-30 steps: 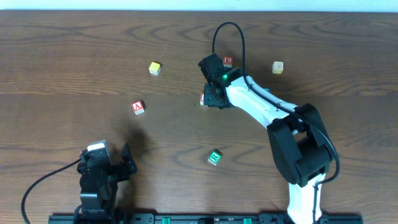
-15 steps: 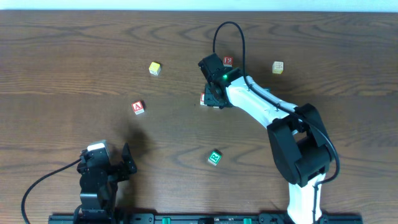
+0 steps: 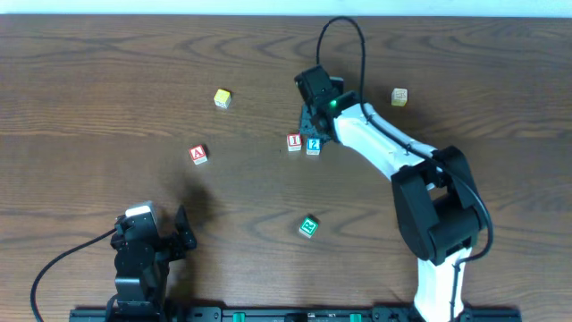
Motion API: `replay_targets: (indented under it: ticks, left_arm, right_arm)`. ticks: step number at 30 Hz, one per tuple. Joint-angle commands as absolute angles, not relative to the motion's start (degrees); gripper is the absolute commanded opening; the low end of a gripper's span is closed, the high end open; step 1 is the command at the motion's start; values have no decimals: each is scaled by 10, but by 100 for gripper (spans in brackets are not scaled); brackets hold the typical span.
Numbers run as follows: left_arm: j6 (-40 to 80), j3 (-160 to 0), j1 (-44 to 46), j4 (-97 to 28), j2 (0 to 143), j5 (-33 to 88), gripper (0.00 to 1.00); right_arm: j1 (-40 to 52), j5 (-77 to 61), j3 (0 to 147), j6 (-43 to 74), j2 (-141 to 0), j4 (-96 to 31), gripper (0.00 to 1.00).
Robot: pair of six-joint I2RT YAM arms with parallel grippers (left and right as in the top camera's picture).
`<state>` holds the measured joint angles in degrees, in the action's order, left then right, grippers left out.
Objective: Spell out Ai2
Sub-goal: 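Lift the right gripper away and reach the left gripper to the red A block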
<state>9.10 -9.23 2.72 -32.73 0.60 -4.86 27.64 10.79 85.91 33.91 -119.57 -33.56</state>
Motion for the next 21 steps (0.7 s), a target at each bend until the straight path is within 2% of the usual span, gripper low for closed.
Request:
replay_targets:
  ticks: [1,3,5,6,11,17,21]
  left_arm:
    - [86,-86,25,-326,3,-50,96]
    - [86,-86,25,-326,3,-50,96]
    - [86,-86,25,-326,3,-50,95]
    - [86,-86,25,-326,3,-50,96]
    - [86,-86,25,-326,3,-50,95]
    - [86,-86,25,-326,3,-50,95]
    - [86,-86,25,-326,3,-50,95]
  right_arm:
    - [263,122,915,295,-1202,-341,48]
    - [263,122,948,274,-1202,-360,39]
    - [271,120,991,256,-1202,-395,4]
    - [279,120,1015,256,-1202,-416,1]
    - [326,117,1098,256,-1202,-500,1]
    - [362,96,1150,249,-1185,-543,1]
    - [373,57,1165,170,-1161,-588,1]
